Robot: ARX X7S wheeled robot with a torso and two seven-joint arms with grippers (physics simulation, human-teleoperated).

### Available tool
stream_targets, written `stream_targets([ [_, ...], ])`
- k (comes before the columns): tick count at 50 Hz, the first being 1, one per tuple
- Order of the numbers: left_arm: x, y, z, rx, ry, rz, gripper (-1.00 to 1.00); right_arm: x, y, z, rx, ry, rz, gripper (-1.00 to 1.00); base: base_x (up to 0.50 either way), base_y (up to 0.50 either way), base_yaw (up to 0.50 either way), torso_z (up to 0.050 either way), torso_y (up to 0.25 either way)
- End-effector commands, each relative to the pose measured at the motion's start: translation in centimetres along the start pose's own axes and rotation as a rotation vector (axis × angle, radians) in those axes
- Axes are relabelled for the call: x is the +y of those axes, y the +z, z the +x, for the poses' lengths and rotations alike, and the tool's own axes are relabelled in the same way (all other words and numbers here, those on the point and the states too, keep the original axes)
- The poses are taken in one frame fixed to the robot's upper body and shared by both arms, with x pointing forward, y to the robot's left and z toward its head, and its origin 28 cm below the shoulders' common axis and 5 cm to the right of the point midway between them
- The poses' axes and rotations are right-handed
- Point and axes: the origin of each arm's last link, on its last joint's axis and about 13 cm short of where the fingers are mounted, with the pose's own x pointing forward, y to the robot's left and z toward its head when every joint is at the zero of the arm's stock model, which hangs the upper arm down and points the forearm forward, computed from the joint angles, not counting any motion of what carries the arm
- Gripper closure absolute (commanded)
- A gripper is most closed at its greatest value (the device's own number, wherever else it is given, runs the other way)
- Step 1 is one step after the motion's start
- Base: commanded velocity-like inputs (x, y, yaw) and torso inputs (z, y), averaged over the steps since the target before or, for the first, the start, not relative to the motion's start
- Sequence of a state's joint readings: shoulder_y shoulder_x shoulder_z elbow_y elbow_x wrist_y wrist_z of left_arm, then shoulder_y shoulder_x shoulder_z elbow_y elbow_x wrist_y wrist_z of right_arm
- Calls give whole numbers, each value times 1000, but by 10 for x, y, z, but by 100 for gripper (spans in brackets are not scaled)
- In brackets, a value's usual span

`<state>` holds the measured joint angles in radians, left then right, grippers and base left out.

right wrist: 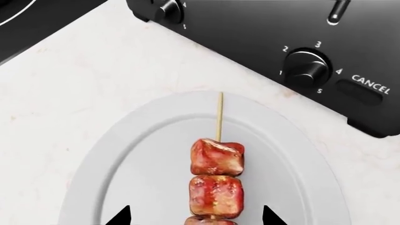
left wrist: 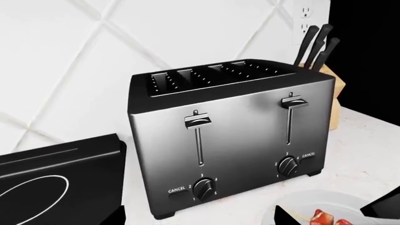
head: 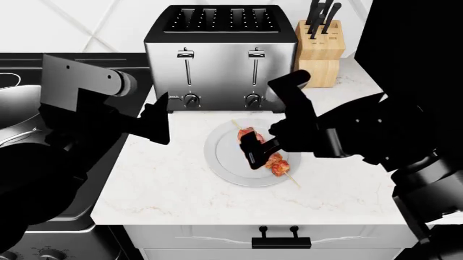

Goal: Frozen meat rests on a plate on the counter. Retrieve the meat and place it in a pot on a burner. Then turn the burner on.

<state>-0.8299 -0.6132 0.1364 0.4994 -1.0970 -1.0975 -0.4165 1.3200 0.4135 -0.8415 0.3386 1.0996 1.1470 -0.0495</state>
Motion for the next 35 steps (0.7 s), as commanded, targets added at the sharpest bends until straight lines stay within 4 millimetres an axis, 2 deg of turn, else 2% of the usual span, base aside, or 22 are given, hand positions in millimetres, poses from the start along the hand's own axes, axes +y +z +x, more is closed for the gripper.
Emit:
stream_targets([
  [1,0,-2,1,6,1,-2,-100,0,-3,4,9,7,3,-100,0,0,0,0,0],
  [35,0,-3,4,15,2,-2,-100,-2,-9,10,21,13,5,-100,0,0,0,0,0],
])
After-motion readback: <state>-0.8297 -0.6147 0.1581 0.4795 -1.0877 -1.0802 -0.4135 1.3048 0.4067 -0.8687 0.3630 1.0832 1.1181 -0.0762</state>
